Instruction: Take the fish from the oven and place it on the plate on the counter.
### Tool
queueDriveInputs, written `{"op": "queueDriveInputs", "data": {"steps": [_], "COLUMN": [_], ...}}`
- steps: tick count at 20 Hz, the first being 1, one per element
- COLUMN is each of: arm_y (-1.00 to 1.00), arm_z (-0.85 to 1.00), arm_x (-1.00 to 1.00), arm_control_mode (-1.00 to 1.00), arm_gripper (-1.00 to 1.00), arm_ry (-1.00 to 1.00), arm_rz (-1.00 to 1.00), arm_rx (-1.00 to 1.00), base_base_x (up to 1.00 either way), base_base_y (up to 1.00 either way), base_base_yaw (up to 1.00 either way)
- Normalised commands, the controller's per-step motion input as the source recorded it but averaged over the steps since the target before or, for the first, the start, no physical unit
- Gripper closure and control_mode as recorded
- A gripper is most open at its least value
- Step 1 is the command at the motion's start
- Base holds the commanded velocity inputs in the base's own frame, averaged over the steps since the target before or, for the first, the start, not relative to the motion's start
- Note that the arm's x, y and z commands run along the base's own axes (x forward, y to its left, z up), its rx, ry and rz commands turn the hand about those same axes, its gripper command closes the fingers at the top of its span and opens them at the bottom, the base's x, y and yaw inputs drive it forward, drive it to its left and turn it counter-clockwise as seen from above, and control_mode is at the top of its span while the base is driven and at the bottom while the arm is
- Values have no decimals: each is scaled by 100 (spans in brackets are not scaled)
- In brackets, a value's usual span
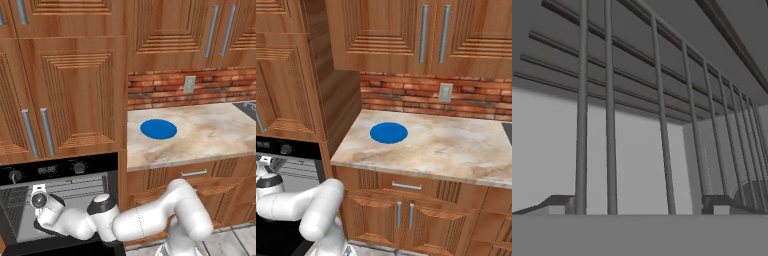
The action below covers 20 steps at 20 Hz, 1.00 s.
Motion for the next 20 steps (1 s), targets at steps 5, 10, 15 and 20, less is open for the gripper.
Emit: {"op": "queueDriveInputs", "data": {"steps": [5,10,15,20], "arm_y": [7,2,0,0], "arm_z": [-91,-69,-96,-100], "arm_x": [-2,0,0,-1], "arm_control_mode": [-100,-100,-100,-100], "arm_gripper": [-100,-100,-100,-100], "arm_ry": [-28,-23,-35,-53], "arm_rz": [0,0,0,0], "arm_rx": [-3,-13,-1,7], "base_base_x": [0,0,0,0], "base_base_y": [0,0,0,0], "base_base_yaw": [0,0,0,0]}}
